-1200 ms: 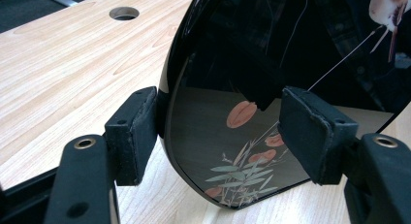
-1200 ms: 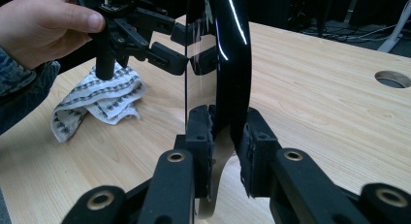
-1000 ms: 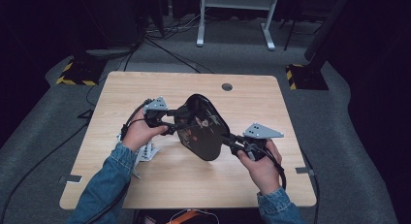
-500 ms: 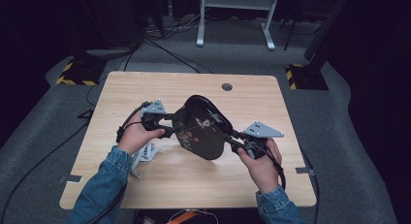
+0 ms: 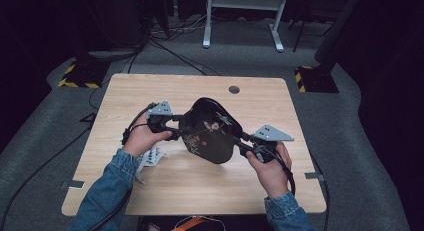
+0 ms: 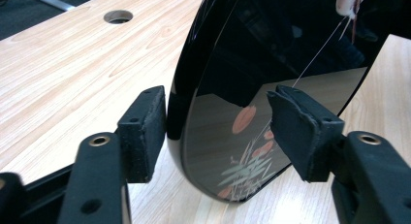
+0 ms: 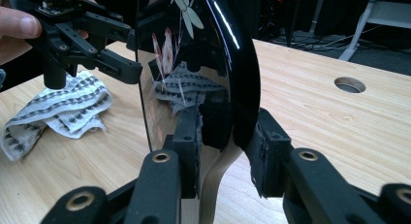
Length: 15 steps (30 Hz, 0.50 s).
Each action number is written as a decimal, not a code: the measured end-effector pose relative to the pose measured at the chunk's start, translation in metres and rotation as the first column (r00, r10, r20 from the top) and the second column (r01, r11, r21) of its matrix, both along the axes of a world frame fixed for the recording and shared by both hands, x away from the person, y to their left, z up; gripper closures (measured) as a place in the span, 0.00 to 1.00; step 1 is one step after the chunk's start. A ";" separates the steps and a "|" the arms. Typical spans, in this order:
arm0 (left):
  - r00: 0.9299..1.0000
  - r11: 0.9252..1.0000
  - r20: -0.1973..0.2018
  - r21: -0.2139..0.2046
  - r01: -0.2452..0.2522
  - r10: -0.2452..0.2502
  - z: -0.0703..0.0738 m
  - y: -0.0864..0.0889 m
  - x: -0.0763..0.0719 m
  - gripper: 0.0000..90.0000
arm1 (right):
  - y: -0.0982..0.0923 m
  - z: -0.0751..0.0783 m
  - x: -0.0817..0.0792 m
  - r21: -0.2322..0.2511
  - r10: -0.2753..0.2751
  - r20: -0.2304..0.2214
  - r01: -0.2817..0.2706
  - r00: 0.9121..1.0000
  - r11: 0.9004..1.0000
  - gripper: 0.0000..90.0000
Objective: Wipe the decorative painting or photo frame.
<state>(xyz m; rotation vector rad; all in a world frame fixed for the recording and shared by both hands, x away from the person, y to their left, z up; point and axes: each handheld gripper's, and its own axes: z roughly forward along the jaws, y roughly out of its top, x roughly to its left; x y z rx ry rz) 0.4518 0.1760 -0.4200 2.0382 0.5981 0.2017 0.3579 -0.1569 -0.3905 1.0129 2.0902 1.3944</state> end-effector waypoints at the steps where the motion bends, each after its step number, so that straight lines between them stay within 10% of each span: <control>1: 1.000 1.000 -0.001 0.003 -0.001 0.001 -0.001 -0.001 0.000 0.43 | 0.000 0.000 0.000 0.000 -0.002 0.003 0.002 1.000 1.000 0.76; 15: 1.000 0.999 0.025 0.052 -0.006 0.005 0.003 -0.001 -0.004 0.52 | -0.001 0.000 0.002 0.055 -0.037 -0.025 0.038 0.999 0.998 0.74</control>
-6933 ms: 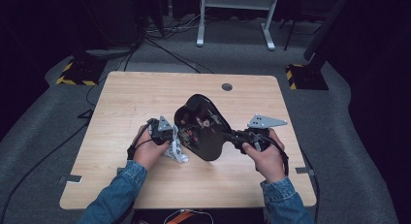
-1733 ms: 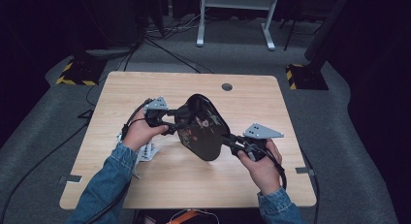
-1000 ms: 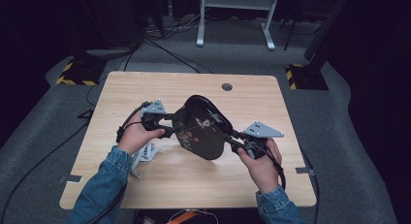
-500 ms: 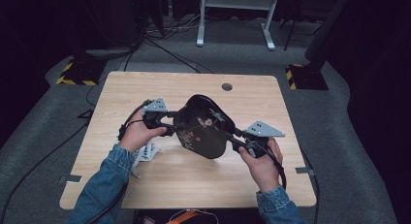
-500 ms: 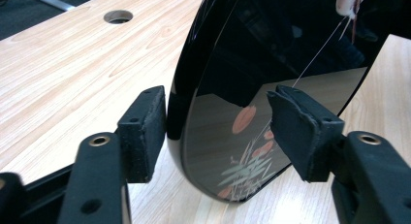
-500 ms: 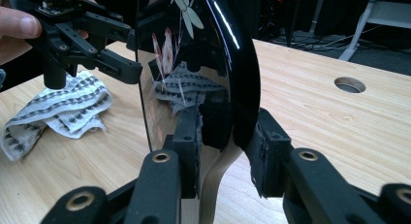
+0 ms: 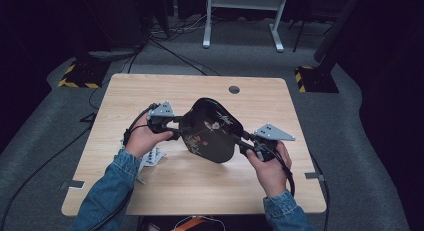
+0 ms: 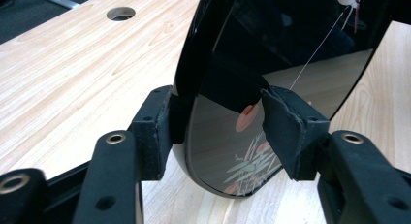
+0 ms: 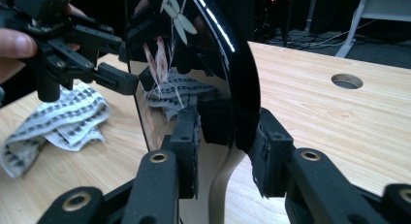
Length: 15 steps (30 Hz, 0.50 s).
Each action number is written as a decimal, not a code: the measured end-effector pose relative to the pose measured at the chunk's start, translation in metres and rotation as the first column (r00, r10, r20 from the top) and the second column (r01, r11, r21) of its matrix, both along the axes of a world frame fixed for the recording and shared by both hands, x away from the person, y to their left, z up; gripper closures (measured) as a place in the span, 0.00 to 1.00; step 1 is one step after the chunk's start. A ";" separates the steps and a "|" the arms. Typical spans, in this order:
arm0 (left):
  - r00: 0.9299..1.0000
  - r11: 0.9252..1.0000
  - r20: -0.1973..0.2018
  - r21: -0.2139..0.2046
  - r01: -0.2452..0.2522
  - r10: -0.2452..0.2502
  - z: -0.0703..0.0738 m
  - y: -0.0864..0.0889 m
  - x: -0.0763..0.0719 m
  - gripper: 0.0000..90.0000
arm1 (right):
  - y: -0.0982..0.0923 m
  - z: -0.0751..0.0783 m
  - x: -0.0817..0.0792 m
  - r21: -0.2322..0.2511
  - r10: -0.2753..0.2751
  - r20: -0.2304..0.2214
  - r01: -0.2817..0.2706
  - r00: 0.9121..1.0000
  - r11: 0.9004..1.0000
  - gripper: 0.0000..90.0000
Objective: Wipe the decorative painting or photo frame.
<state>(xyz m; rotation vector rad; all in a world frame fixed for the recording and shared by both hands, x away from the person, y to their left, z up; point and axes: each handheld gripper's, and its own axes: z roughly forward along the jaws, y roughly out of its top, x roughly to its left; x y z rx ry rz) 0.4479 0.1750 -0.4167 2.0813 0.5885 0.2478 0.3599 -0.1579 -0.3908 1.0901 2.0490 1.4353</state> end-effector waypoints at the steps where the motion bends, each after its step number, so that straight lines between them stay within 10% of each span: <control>1: 1.000 1.000 0.000 0.000 0.000 0.000 0.000 0.000 0.000 0.52 | 0.000 0.000 0.000 0.000 0.000 0.000 0.000 1.000 1.000 0.74; 15: 0.999 0.999 0.013 -0.003 -0.050 0.050 0.014 0.007 -0.006 0.54 | 0.003 0.008 0.009 0.044 0.011 0.001 -0.011 1.000 0.999 0.73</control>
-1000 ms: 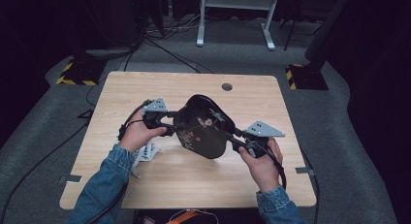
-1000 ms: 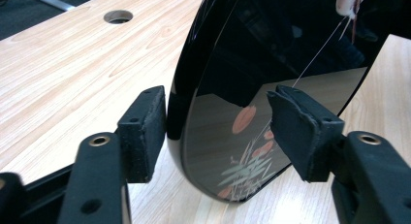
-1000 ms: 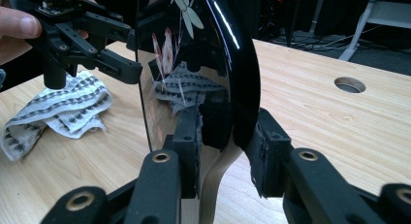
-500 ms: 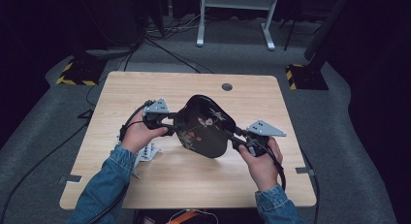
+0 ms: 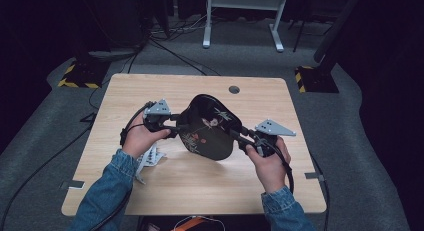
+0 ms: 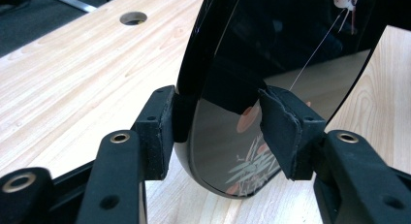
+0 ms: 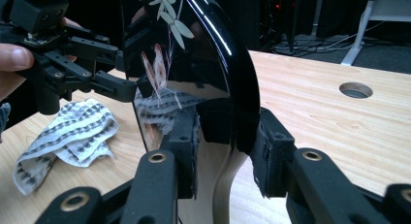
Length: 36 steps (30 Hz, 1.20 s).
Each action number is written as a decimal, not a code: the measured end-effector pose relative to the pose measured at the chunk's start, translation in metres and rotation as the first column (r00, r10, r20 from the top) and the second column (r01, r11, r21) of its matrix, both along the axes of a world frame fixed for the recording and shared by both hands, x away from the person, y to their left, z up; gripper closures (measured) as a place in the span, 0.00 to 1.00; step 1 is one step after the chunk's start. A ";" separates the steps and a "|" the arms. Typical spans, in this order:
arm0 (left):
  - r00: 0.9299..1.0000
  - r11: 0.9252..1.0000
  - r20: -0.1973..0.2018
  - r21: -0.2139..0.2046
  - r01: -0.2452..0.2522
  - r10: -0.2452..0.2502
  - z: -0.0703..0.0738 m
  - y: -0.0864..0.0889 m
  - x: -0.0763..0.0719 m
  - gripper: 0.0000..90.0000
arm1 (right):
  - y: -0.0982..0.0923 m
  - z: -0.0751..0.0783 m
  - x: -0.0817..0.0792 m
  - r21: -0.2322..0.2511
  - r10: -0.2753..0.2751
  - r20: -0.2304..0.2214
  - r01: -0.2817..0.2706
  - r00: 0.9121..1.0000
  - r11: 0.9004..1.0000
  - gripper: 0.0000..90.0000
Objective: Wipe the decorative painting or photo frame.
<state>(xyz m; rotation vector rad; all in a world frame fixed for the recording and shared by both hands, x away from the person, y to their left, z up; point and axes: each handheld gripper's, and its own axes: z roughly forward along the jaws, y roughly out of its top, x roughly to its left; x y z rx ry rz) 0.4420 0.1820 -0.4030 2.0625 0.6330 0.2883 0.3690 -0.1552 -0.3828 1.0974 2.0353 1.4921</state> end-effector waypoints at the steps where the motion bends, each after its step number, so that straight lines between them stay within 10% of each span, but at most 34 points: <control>1: 1.000 1.000 0.000 -0.002 -0.006 0.006 0.001 0.000 -0.001 0.55 | 0.000 0.001 0.001 0.003 0.001 -0.001 -0.001 1.000 1.000 0.73; 19: 0.992 0.992 0.002 0.000 -0.128 0.128 0.001 -0.005 0.002 0.57 | 0.002 0.018 0.047 -0.062 0.062 0.016 -0.061 0.998 0.996 0.68; 36: 0.981 0.980 -0.002 0.048 -0.192 0.192 -0.006 -0.010 0.004 0.60 | -0.001 0.000 0.076 -0.067 0.089 -0.022 -0.090 0.996 0.994 0.63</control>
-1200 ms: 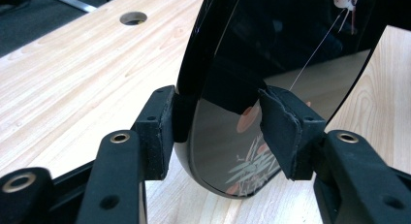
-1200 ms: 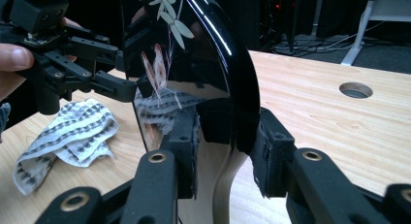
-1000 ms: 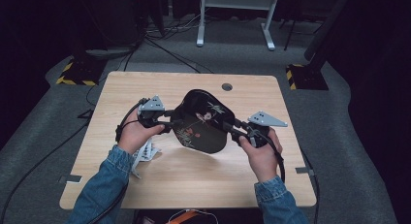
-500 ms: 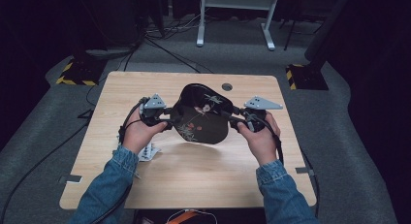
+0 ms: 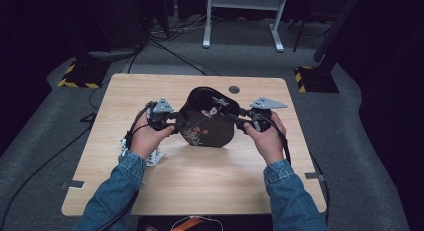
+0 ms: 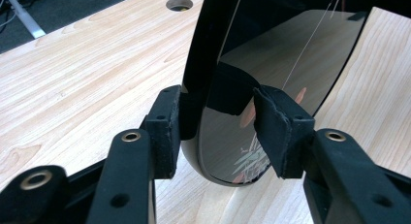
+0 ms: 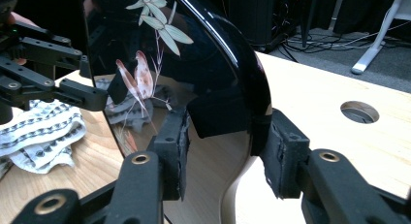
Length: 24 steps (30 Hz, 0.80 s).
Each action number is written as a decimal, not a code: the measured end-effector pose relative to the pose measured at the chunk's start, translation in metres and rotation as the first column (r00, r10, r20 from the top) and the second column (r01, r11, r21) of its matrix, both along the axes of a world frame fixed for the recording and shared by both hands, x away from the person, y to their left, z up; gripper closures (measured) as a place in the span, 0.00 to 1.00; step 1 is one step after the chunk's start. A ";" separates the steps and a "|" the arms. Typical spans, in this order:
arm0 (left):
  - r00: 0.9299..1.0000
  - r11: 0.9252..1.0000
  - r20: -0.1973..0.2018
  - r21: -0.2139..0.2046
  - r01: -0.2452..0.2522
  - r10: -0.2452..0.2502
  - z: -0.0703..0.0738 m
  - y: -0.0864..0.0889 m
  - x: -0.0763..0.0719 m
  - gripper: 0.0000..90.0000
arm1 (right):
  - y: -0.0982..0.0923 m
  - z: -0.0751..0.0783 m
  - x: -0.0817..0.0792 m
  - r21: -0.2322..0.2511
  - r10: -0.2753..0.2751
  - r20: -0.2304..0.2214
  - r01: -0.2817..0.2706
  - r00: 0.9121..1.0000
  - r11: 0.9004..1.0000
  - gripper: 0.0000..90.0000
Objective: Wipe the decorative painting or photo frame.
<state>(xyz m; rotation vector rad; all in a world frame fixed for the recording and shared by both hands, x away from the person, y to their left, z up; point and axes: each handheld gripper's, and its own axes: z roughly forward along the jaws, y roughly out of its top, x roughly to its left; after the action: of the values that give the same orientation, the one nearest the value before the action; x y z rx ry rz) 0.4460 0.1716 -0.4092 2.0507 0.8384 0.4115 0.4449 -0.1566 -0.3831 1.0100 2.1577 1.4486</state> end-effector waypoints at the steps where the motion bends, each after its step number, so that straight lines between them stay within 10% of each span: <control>1: 1.000 1.000 -0.001 0.003 -0.002 0.002 0.000 0.000 0.000 0.60 | 0.000 -0.001 0.001 0.000 0.000 -0.001 0.000 1.000 1.000 0.63; 24: 0.998 0.998 0.049 -0.046 -0.037 0.039 0.019 0.008 -0.017 0.49 | -0.010 0.007 -0.008 -0.012 -0.030 0.084 0.031 0.996 0.999 0.45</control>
<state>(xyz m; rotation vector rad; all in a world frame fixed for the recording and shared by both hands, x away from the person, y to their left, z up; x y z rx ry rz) 0.4285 0.1797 -0.3902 1.9776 0.8507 0.4586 0.4370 -0.1670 -0.3762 0.9565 2.0807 1.4351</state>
